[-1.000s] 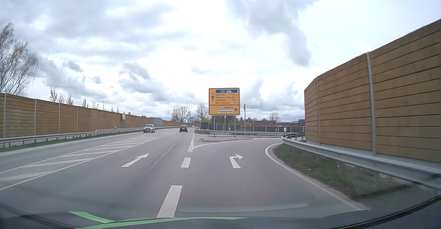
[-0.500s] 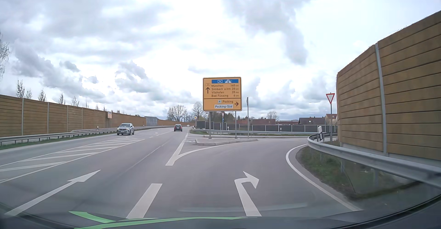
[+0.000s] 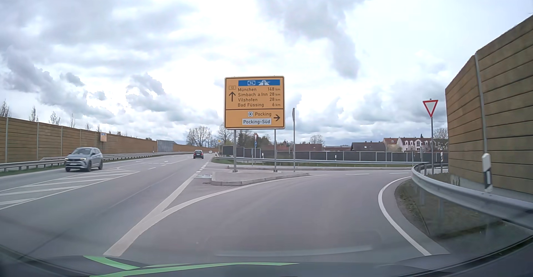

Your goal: Follow the waypoints while adhering to traffic rules and regulations

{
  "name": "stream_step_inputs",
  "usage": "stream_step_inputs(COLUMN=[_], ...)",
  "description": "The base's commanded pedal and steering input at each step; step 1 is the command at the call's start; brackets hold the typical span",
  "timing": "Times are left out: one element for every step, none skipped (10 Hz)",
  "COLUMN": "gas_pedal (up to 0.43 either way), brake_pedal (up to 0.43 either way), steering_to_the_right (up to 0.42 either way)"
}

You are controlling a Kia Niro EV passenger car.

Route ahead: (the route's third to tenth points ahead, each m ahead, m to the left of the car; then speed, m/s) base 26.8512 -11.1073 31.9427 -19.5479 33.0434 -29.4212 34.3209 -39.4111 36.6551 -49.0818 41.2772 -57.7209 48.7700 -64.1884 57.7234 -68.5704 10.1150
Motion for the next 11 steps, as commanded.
stream_step_inputs(gas_pedal=[0.0, 0.0, 0.0, 0.0, 0.0, 0.0, 0.0, 0.0, 0.0, 0.0, 0.0], brake_pedal=[0.256, 0.25, 0.244, 0.238, 0.226, 0.213, 0.195, 0.159, 0.134, 0.098, 0.03], steering_to_the_right=[0.078, 0.088, 0.097, 0.108, 0.116, 0.126, 0.136, 0.147, 0.156, 0.166, 0.173])
